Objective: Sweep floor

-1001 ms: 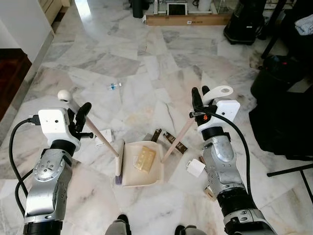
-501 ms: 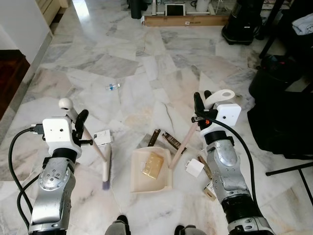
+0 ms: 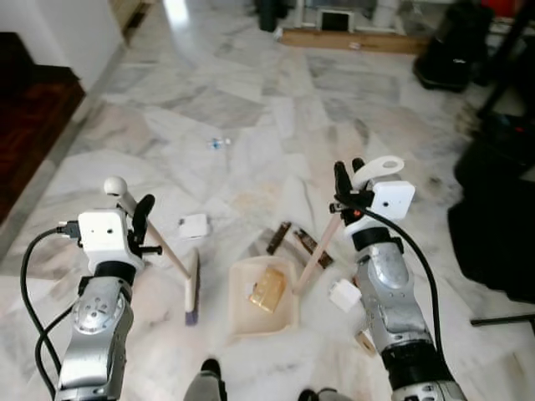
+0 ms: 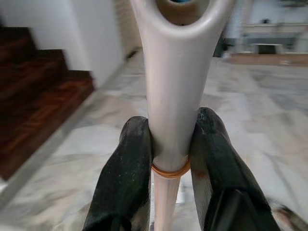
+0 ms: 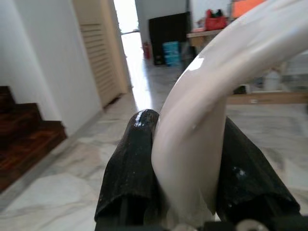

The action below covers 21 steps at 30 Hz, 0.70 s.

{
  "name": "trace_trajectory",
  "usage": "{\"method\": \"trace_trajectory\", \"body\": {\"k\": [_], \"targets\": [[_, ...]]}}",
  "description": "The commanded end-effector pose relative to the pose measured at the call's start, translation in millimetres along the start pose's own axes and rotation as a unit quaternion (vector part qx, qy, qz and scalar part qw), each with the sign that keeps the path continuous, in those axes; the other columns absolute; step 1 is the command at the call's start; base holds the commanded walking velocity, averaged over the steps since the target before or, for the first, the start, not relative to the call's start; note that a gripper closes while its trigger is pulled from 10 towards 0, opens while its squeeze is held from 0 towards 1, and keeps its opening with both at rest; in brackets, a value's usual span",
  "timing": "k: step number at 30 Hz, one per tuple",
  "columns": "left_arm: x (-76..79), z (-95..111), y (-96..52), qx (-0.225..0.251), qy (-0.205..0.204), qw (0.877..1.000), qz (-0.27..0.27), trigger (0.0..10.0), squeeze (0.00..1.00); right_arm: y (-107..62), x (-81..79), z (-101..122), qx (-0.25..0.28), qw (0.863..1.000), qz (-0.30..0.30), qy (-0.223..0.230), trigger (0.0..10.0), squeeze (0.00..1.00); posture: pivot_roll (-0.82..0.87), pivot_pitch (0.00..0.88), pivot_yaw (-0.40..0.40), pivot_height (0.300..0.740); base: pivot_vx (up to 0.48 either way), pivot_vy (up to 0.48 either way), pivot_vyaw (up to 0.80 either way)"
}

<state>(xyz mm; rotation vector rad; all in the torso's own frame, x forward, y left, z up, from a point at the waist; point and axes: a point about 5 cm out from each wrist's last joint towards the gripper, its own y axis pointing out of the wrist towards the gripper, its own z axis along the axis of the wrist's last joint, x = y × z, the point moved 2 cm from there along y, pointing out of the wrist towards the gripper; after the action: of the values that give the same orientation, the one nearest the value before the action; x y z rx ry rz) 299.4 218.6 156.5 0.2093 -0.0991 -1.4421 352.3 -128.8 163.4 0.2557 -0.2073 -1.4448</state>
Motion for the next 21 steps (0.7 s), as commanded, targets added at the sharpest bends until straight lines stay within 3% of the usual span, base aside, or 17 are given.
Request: {"method": "trace_trajectory", "body": {"k": [1, 14, 21], "targets": [[-10.0, 10, 3.9, 0.026, 0.019, 0.999, 0.016, 10.0, 0.0, 8.9, 1.0, 19, 0.035, 0.999, -0.006, 0.0, 10.0, 0.0, -0.05, 0.117, 0.04, 0.74, 0.0, 0.0, 0.78], [-13.9, 9, 8.9, 0.04, 0.049, 0.998, 0.018, 10.0, 0.0, 10.1, 5.8, 8, 0.015, 1.0, -0.01, -0.01, 10.0, 0.0, -0.01, 0.038, 0.038, 0.74, 0.0, 0.0, 0.78], [-2.1, 2, -6.7, 0.045, 0.054, 0.997, 0.022, 10.0, 0.0, -0.6, 16.2, 9, 0.022, 0.999, -0.007, -0.023, 10.0, 0.0, -0.03, 0.0, 0.015, 0.74, 0.0, 0.0, 0.71]]}}
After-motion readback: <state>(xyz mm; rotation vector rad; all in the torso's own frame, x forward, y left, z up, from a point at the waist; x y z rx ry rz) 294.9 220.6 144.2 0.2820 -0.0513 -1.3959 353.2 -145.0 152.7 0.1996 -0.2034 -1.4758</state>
